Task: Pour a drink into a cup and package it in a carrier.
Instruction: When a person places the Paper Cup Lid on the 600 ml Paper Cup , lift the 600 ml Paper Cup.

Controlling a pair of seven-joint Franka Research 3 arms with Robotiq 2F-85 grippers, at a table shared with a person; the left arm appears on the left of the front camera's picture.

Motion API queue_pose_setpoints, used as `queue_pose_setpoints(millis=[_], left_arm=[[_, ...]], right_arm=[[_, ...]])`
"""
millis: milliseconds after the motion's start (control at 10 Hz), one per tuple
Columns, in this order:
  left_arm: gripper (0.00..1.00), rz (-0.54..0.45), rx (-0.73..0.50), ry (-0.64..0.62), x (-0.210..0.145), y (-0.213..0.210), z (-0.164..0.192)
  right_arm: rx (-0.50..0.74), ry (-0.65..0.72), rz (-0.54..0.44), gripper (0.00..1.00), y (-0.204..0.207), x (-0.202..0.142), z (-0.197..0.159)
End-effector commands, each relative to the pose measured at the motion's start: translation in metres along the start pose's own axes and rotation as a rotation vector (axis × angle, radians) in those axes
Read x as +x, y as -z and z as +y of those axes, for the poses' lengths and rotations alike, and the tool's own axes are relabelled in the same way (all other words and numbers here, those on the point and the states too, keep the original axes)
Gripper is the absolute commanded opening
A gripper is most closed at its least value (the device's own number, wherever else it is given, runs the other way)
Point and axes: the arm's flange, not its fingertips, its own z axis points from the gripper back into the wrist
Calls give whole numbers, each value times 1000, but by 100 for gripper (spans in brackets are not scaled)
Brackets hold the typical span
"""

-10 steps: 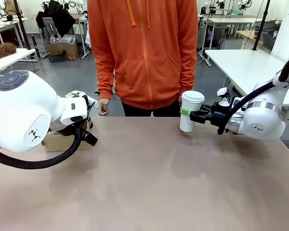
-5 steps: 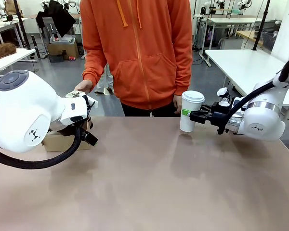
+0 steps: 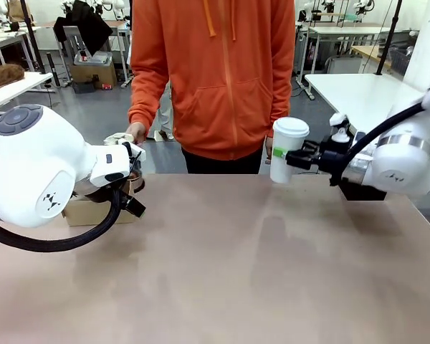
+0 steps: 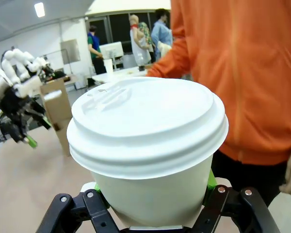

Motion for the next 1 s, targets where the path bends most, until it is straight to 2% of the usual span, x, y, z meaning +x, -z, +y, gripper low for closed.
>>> queue_pose_setpoints(millis=[0, 400, 600, 700, 800, 900], left_arm=[[100, 0, -1, -1, 0, 0, 0], [100, 0, -1, -1, 0, 0, 0], [100, 0, -1, -1, 0, 0, 0], [100, 0, -1, -1, 0, 0, 0], [100, 0, -1, -1, 0, 0, 0], [100, 0, -1, -1, 0, 0, 0]], right_arm=[[25, 1, 19, 80, -15, 70, 40], [17, -21, 21, 80, -60, 175, 118], [3, -24, 50, 80, -66, 190, 134], [-2, -17, 58, 80, -66, 189, 133], [51, 11, 54, 80, -67, 176, 126], [11, -47, 22, 80, -66, 193, 136]])
